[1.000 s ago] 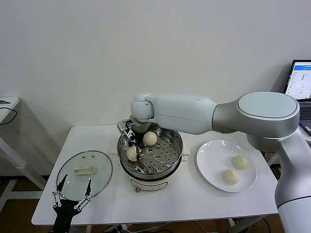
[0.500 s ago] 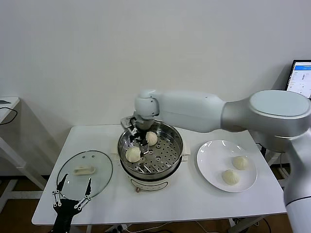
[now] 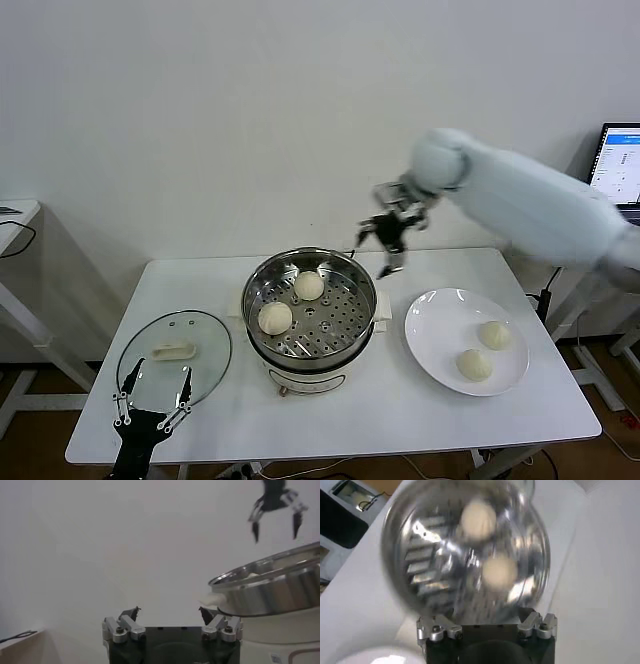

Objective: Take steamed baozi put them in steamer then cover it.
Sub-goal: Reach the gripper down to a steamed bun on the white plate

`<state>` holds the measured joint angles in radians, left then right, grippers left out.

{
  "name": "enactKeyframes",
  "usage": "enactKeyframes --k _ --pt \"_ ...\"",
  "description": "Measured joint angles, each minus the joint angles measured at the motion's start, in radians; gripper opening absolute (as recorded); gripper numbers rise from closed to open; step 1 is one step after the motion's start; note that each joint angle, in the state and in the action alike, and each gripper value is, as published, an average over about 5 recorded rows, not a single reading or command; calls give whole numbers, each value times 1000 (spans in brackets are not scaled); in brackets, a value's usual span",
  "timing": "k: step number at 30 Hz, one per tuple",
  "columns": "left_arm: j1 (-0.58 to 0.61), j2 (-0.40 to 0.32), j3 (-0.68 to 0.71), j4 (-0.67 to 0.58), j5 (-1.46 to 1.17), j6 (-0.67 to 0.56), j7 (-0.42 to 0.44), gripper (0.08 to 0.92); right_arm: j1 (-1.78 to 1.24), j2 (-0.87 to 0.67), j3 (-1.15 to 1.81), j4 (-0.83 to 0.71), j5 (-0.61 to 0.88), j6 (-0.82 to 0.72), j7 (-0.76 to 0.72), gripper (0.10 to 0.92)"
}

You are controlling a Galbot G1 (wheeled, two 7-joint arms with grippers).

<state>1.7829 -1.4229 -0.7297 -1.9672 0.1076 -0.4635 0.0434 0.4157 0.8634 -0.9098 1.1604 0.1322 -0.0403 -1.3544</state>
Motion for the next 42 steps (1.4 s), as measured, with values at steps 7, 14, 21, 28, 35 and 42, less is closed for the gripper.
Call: enactKeyframes --k 7,14,21,28,35,42 --pt "4 -1 -1 -2 2 1 0 823 -133 -129 80 -34 -73 73 -50 823" --pt "7 -2 -3 0 3 1 0 823 -254 -200 95 -18 -133 98 -40 823" --pt "9 -4 -3 0 4 -1 0 823 -334 -220 87 -14 -173 97 19 823" --pt "12 -5 -11 -3 5 -2 1 823 -389 -215 78 -23 -202 88 70 823" --pt "13 -6 -15 -3 5 -3 1 823 -419 -204 72 -29 -214 76 116 823" --pt "13 -7 -19 -4 5 -4 1 823 -433 -206 68 -19 -224 67 133 764"
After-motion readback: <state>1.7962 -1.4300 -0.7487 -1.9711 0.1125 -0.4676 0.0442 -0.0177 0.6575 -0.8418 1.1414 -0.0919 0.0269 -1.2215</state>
